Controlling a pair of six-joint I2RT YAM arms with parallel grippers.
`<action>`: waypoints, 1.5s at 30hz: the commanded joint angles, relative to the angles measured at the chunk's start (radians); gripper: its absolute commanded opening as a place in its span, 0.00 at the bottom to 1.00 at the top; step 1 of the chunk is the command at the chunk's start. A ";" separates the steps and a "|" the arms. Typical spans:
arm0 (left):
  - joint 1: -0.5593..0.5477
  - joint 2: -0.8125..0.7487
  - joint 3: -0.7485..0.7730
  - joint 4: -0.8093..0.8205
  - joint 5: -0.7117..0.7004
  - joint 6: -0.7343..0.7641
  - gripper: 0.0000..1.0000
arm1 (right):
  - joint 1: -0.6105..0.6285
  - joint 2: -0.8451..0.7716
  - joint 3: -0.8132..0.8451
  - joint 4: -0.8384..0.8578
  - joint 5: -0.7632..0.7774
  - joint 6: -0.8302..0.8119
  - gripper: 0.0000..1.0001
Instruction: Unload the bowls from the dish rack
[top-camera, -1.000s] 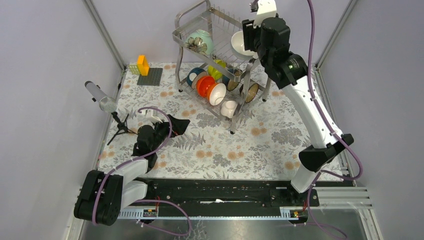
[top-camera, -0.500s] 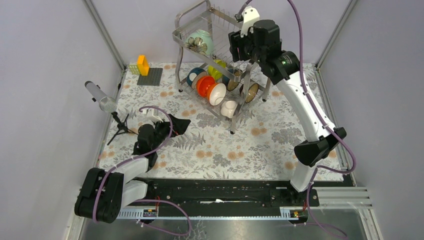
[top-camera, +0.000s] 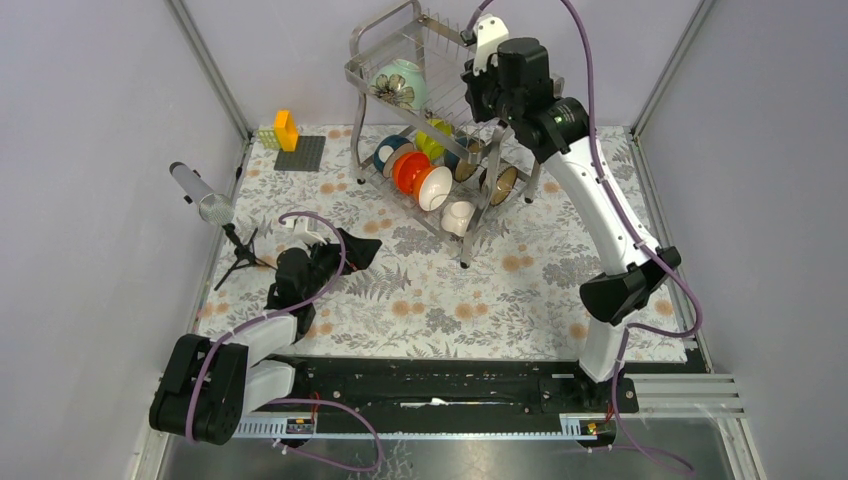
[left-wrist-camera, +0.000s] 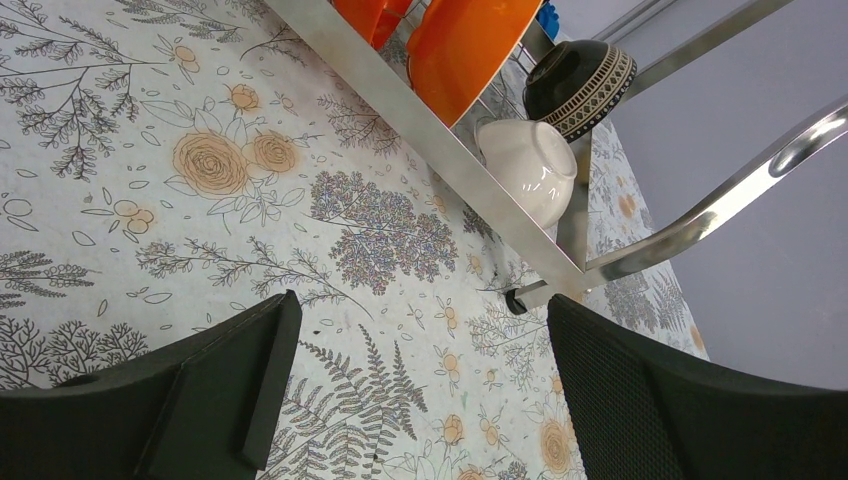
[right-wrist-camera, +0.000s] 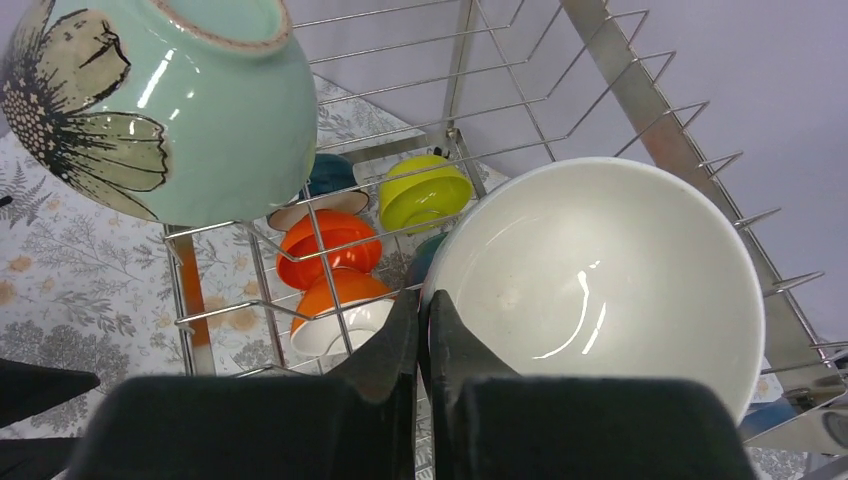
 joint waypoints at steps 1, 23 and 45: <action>-0.004 0.007 0.040 0.051 0.014 0.007 0.99 | 0.017 -0.008 0.110 0.003 -0.002 -0.022 0.00; -0.004 0.005 0.044 0.035 0.014 0.008 0.99 | 0.028 -0.385 -0.209 0.402 -0.262 0.099 0.00; -0.007 0.001 0.044 0.035 0.017 0.007 0.99 | 0.028 -1.083 -1.351 0.526 0.375 0.361 0.00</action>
